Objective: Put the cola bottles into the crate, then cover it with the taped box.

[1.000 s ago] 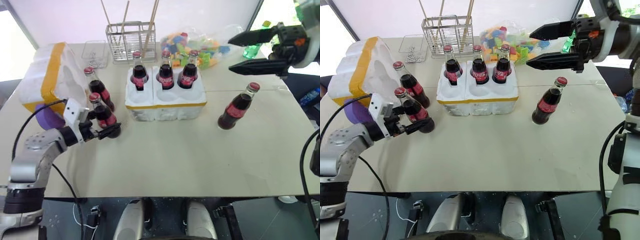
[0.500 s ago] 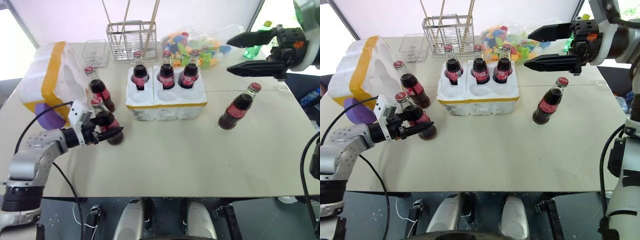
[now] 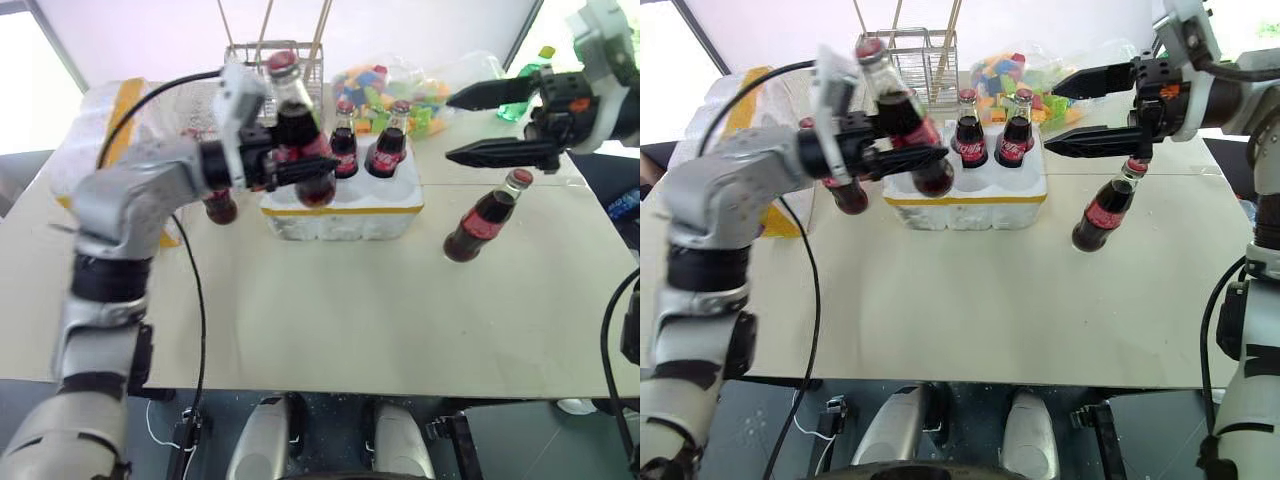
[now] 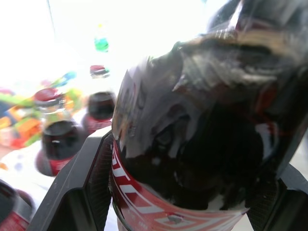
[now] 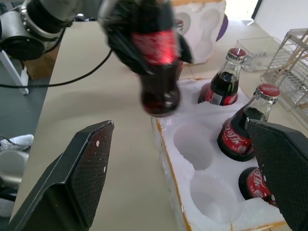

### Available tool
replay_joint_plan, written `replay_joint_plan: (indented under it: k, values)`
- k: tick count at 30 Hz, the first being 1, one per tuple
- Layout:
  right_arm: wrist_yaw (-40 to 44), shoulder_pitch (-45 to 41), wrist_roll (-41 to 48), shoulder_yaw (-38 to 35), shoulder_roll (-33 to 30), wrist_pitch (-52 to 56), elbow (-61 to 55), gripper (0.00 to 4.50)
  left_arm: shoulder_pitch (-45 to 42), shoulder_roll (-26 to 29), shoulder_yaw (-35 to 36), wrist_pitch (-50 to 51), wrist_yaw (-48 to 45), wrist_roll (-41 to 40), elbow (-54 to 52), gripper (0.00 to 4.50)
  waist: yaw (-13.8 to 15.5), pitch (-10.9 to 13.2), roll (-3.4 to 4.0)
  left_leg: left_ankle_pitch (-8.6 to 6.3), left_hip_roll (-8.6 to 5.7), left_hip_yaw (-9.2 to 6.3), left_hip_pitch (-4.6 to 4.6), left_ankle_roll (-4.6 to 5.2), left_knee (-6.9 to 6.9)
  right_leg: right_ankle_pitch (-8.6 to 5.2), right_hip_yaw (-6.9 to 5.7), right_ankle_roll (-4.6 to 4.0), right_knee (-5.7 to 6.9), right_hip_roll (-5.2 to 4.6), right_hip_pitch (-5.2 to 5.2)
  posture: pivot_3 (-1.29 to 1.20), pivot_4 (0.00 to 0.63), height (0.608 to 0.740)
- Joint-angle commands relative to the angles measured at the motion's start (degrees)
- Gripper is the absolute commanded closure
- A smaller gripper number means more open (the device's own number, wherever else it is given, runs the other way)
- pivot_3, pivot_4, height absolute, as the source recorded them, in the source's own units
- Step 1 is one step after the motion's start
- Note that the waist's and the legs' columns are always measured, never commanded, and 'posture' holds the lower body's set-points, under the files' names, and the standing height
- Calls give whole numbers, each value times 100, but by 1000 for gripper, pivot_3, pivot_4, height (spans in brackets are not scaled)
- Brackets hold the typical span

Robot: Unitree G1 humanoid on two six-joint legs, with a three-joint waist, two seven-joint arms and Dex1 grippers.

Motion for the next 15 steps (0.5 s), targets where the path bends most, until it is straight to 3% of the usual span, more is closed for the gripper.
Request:
replay_joint_plan:
  k: [1,4,8,15]
  values:
    - [-99,-78,-34,-85,-33,-141,-178,0,-707,-479,-59,-1009,-57,573,1082,1640,-2,1,-2,0,2,0,-4,0,2,0,1,0,-1,2,-3,0,150,736]
    - [-167,3,7,-141,-22,-98,-261,0,-1169,-959,40,-1425,-65,790,2120,1640,1,8,-13,0,7,-2,-26,1,14,0,0,0,-1,6,-15,0,150,736]
    - [-310,131,55,-206,-9,-25,-423,0,-1398,-1197,-60,-1907,-276,1175,2944,1640,-15,11,-18,-2,8,-1,-44,3,21,3,0,4,-3,5,-26,0,150,736]
    - [-580,282,2,-283,34,-97,-369,0,-1199,-1131,-64,-1802,-794,1369,2773,1640,-7,12,-18,-2,14,-3,-59,3,29,8,0,3,-1,6,-39,0,150,736]
